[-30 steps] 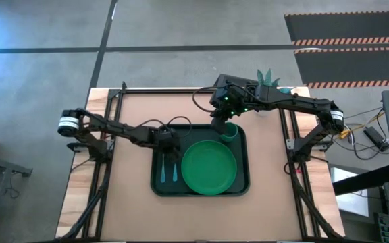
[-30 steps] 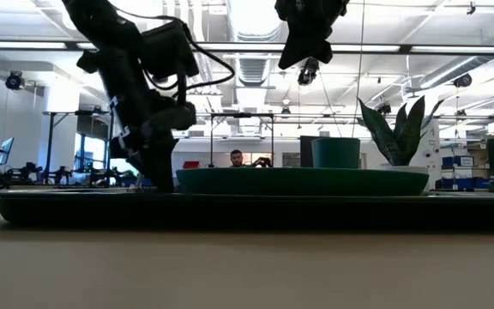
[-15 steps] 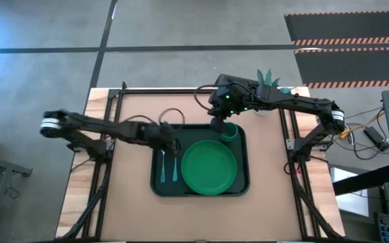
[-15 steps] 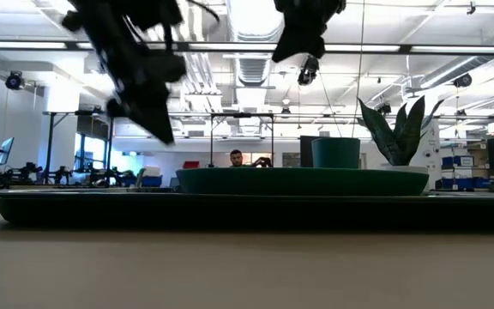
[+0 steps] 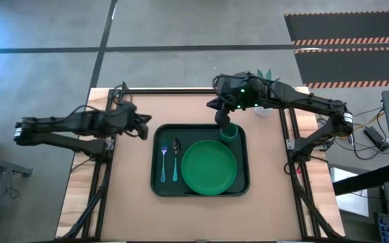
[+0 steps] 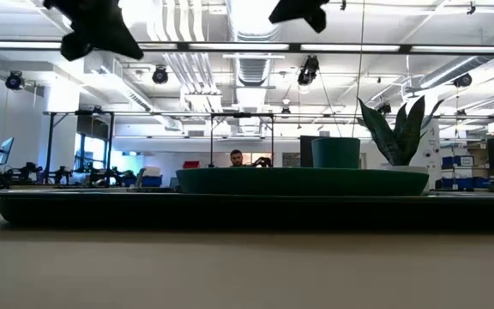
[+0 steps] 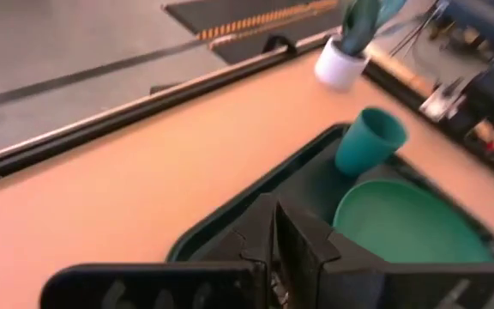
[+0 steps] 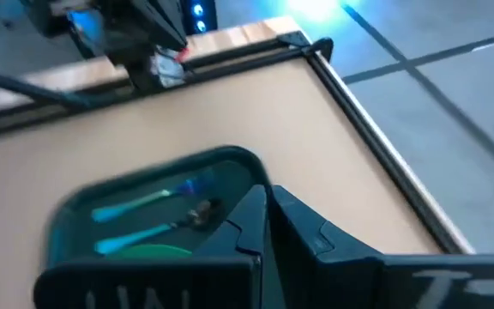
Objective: Pick and place plate/cup/fork/spoon on tray
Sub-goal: Return to Home Position
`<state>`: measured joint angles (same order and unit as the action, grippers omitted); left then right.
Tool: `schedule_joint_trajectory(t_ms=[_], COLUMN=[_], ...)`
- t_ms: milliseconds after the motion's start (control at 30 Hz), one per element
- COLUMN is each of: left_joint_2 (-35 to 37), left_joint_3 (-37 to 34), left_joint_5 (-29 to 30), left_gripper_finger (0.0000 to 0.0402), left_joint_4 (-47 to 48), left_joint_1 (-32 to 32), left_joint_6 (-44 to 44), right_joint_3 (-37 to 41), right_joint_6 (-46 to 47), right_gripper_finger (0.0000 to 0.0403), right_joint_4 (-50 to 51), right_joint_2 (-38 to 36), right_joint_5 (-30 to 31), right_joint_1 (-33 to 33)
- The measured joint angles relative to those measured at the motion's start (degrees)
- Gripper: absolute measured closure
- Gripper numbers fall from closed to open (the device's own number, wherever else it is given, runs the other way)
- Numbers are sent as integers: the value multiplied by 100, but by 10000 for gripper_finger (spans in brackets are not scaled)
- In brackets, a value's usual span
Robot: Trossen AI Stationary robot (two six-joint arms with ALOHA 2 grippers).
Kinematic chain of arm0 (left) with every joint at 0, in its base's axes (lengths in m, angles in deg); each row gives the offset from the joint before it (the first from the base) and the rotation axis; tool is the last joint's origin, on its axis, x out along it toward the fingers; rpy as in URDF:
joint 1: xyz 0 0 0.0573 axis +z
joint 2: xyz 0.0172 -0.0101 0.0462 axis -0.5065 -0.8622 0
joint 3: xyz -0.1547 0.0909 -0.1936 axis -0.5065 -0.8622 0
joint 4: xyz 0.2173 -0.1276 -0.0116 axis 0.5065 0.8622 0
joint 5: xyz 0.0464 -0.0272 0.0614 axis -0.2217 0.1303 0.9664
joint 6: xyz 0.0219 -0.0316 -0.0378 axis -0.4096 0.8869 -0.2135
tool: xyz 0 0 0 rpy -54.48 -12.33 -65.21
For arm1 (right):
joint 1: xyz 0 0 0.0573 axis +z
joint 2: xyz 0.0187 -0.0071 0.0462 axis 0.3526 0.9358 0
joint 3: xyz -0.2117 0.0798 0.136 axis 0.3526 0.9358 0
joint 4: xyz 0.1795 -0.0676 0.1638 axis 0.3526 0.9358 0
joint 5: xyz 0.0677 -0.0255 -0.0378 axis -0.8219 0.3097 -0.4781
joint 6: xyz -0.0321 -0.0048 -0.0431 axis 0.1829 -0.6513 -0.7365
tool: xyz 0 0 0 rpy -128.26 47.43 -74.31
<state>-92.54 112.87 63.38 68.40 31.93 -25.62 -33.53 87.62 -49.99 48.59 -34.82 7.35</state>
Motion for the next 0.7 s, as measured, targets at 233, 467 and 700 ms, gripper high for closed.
schedule_joint_trajectory(t_ms=[233,467,700], left_joint_2=[585,642,742], left_joint_3=[-4,-16,-20], left_joint_5=[-147,-839,-922], left_gripper_finger=[402,402,402], left_joint_4=[-22,-14,745], left_joint_1=[-11,-11,-11], left_joint_6=[-978,-1579,-2252], right_joint_3=[-15,-18,-18], right_joint_6=[-600,-1403,-1771], right_gripper_finger=[394,394,394], right_joint_4=[55,339,1264], right_joint_2=[-446,-844,-1241], right_joint_5=[-1177,-1472,-1484], right_joint_1=[69,64,5])
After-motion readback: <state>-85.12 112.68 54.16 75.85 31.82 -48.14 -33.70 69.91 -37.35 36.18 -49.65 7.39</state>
